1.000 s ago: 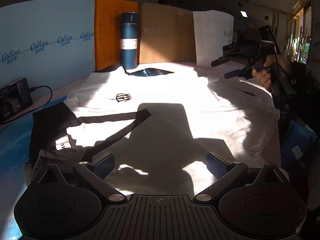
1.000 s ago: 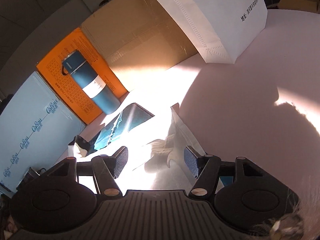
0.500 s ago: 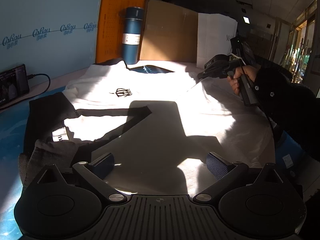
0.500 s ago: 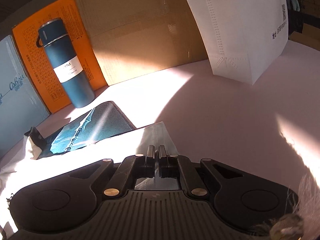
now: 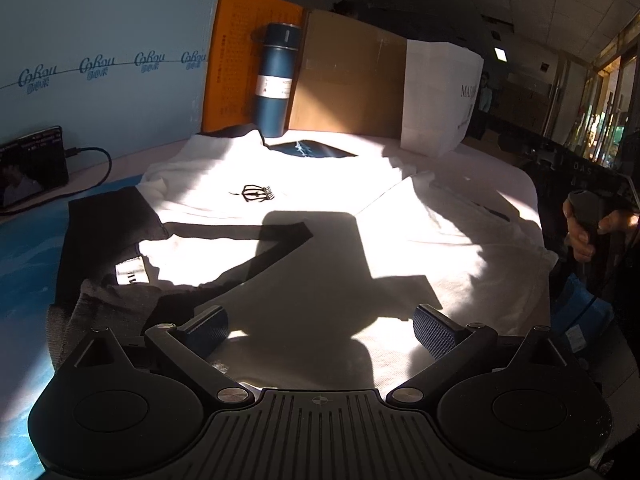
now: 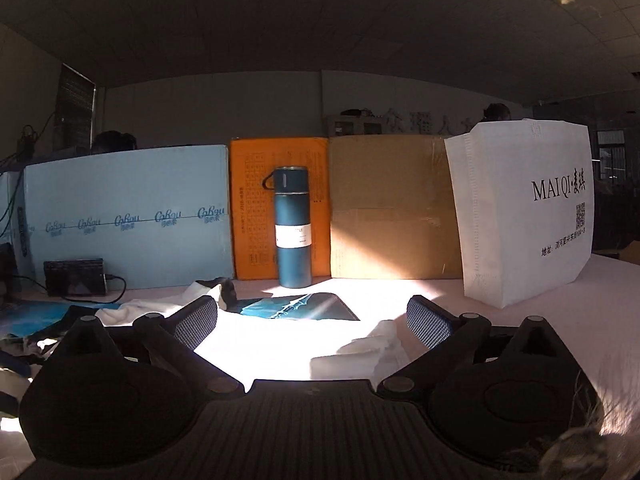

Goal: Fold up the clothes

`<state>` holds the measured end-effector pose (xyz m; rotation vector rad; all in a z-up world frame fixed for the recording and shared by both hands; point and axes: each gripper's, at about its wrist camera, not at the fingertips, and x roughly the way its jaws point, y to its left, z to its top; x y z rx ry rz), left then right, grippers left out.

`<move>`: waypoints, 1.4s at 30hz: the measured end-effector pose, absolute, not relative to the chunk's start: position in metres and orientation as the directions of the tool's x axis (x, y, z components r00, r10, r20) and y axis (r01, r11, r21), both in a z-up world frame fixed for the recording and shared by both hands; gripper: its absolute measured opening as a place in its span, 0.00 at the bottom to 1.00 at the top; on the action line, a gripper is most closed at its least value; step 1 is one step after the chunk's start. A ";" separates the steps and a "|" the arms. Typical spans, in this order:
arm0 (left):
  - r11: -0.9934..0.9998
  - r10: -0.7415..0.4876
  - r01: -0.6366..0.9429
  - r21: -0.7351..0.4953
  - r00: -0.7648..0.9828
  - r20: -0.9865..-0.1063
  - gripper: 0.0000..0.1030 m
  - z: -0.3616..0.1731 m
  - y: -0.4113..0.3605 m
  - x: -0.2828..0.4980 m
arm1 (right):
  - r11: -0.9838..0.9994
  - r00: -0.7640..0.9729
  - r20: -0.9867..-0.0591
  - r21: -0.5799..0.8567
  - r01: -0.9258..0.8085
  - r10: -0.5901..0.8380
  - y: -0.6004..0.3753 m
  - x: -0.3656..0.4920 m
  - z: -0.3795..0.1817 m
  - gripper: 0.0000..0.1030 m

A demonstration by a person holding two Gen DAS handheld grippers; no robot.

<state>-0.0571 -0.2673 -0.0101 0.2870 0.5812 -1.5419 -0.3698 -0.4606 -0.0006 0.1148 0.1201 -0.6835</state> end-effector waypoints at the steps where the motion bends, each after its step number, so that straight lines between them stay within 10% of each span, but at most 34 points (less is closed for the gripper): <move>1: 0.034 -0.856 0.981 -0.189 -0.069 -0.512 0.98 -0.009 -0.266 -0.056 | 0.791 0.791 -0.155 0.076 0.607 -0.592 -0.445 -0.374 -0.006 0.99; 11: 0.065 -0.947 0.972 -0.225 -0.011 -0.320 0.98 0.013 -0.235 -0.055 | 0.954 0.921 -0.284 0.057 0.293 -0.265 -0.347 -0.388 -0.033 0.99; 20: -0.041 -0.979 0.980 -0.194 -0.078 -0.186 0.98 0.015 -0.167 -0.086 | 0.968 0.880 -0.404 -0.125 0.216 -0.249 -0.320 -0.352 -0.058 0.99; 29: -0.349 -0.870 0.936 -0.041 -0.340 -0.356 0.98 -0.005 -0.157 -0.133 | 0.963 0.936 -0.265 0.077 0.259 -0.231 -0.351 -0.343 -0.050 0.99; 35: -0.178 -0.895 0.968 0.175 -0.085 -0.438 0.96 -0.023 -0.188 -0.161 | 0.942 0.944 -0.221 0.175 0.286 -0.246 -0.365 -0.350 -0.048 0.99; 39: -0.080 -0.889 0.995 0.061 -0.044 -0.456 0.25 -0.019 -0.204 -0.144 | 0.945 0.946 -0.235 0.186 0.268 -0.222 -0.368 -0.359 -0.049 0.99; 42: -0.058 -0.911 0.995 -0.077 -0.084 -0.403 0.11 -0.010 -0.205 -0.125 | 0.965 0.933 -0.294 0.096 0.245 -0.208 -0.362 -0.362 -0.046 0.99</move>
